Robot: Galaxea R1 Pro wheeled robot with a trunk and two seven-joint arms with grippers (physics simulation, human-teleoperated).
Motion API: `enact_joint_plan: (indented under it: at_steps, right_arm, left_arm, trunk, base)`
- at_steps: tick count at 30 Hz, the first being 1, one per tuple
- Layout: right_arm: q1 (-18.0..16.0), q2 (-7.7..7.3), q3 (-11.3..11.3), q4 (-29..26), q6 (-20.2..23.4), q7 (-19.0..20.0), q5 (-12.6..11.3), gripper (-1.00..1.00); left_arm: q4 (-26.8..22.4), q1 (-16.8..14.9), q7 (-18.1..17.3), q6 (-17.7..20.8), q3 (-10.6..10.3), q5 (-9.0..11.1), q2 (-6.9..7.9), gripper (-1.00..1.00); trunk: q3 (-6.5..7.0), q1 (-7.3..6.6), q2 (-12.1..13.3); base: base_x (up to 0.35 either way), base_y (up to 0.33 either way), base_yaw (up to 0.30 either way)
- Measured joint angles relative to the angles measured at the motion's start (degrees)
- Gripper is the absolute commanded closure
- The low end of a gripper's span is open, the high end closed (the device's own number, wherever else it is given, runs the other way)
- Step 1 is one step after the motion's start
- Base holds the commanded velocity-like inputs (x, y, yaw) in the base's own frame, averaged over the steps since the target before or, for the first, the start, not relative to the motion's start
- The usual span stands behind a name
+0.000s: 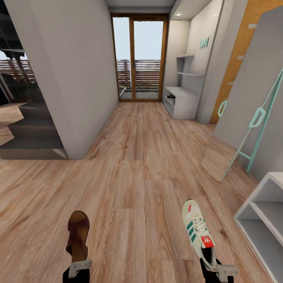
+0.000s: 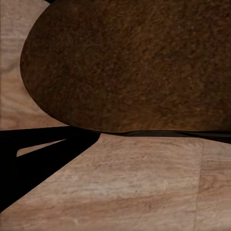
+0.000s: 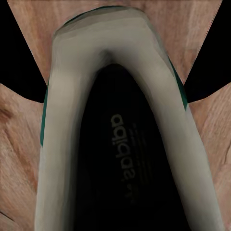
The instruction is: Pick up the two gym shoes and the two sandals from the corridor floor and place them onto the hallstand (shoe rack) in the corridor, making sure they are on the rack and not on the floor. Arrange them so the two gym shoes are next to each other and the two sandals are next to each other.
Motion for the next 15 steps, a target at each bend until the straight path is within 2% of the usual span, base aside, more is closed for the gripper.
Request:
enact_joint_plan:
  at_steps: [15]
  right_arm:
    - [0.0,0.00,0.0,0.0,0.0,0.0,0.0,1.00]
  left_arm:
    - [0.0,0.0,0.0,0.0,0.0,0.0,0.01,1.00]
  trunk:
    - [0.00,0.00,0.0]
  base:
    - [0.338,0.000,0.000]
